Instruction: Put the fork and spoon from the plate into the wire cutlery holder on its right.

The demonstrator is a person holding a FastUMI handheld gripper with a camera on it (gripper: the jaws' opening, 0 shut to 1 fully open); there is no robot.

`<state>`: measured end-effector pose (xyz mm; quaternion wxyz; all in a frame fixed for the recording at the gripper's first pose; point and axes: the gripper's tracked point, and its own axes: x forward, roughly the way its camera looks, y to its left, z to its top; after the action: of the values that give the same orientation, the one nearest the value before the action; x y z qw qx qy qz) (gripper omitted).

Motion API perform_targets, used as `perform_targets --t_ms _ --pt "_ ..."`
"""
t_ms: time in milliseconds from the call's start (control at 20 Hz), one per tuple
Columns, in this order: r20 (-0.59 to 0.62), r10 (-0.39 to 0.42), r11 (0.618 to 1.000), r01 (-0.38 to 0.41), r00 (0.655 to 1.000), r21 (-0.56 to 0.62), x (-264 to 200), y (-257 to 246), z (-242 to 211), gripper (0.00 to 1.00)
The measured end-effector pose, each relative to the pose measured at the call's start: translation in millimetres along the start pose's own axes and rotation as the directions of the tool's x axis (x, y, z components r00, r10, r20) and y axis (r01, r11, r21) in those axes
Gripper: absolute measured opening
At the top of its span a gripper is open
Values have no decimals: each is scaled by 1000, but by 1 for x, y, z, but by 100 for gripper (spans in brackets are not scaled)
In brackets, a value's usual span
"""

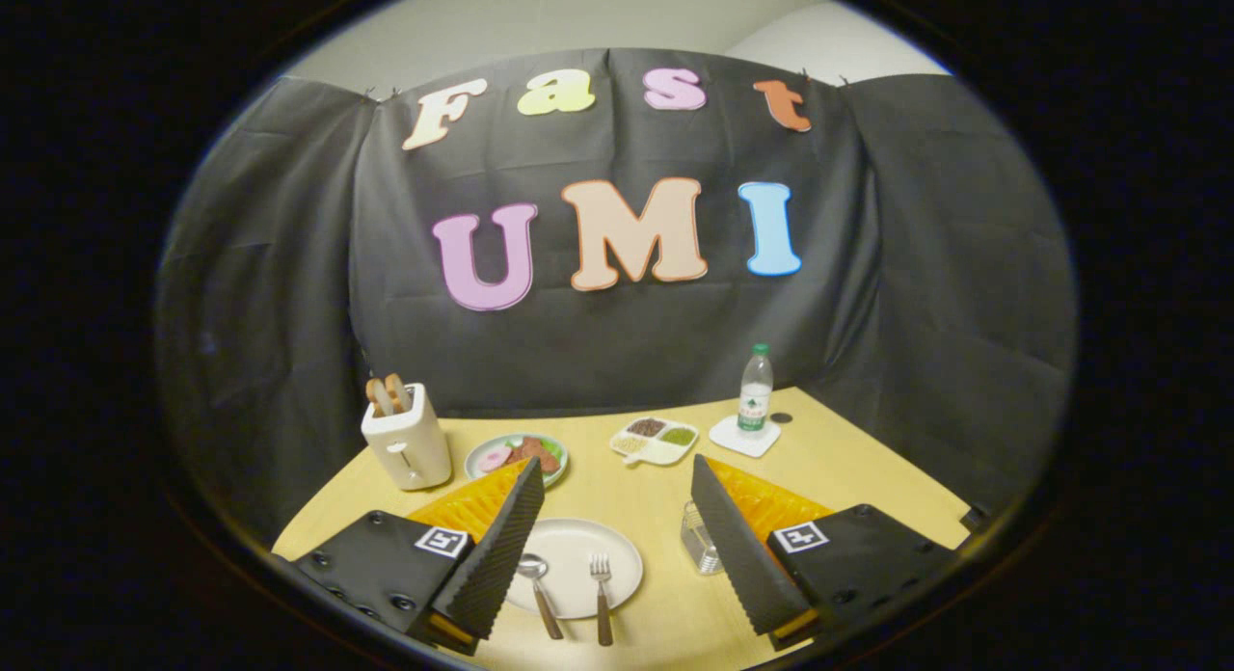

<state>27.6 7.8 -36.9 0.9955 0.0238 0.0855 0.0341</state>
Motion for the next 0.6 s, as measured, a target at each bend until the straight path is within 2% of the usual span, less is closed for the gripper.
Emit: perform_targets --t_ms 350,600 --pt "-255 61 994 -83 965 -76 14 2 -57 98" --pt "-449 113 985 -159 886 -64 22 17 -111 99"
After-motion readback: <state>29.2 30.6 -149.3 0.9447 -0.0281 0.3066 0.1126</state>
